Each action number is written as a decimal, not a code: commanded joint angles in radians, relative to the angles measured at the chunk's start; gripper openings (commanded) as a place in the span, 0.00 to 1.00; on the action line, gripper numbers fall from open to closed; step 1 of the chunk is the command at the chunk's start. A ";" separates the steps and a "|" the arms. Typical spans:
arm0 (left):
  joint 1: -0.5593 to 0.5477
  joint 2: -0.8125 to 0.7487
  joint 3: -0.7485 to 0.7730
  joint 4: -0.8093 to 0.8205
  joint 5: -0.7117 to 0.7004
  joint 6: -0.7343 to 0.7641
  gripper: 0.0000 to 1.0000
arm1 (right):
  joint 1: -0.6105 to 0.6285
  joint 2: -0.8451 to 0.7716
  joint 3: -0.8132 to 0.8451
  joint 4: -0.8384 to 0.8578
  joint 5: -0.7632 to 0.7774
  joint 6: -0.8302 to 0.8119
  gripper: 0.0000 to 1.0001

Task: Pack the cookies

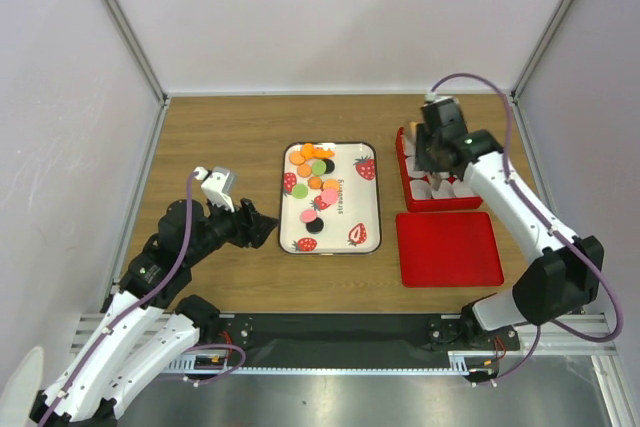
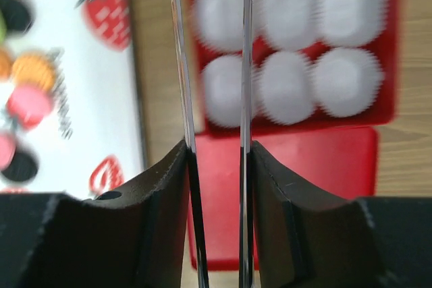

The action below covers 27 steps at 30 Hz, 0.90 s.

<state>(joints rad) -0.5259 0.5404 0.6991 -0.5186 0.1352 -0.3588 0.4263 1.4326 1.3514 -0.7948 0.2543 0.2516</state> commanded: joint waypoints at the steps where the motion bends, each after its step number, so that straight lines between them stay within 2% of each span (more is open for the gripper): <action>1: -0.006 -0.005 -0.004 0.034 0.009 -0.008 0.68 | -0.125 0.037 0.061 0.043 -0.009 -0.029 0.34; 4: -0.008 -0.008 -0.004 0.035 0.010 -0.006 0.68 | -0.224 0.104 0.078 0.071 -0.026 -0.032 0.34; 10: -0.008 -0.005 -0.004 0.038 0.023 -0.005 0.68 | -0.325 0.244 0.150 0.092 -0.038 -0.029 0.33; 14: -0.009 -0.003 -0.006 0.038 0.024 -0.005 0.68 | -0.347 0.316 0.170 0.089 -0.012 -0.026 0.33; 20: -0.009 0.004 -0.004 0.040 0.030 -0.003 0.68 | -0.368 0.327 0.144 0.111 -0.006 -0.026 0.33; 27: -0.009 0.009 -0.006 0.042 0.030 -0.002 0.68 | -0.376 0.316 0.100 0.138 -0.015 -0.020 0.41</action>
<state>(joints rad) -0.5282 0.5468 0.6991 -0.5171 0.1524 -0.3588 0.0586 1.7729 1.4574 -0.7094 0.2256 0.2340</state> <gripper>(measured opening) 0.681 0.418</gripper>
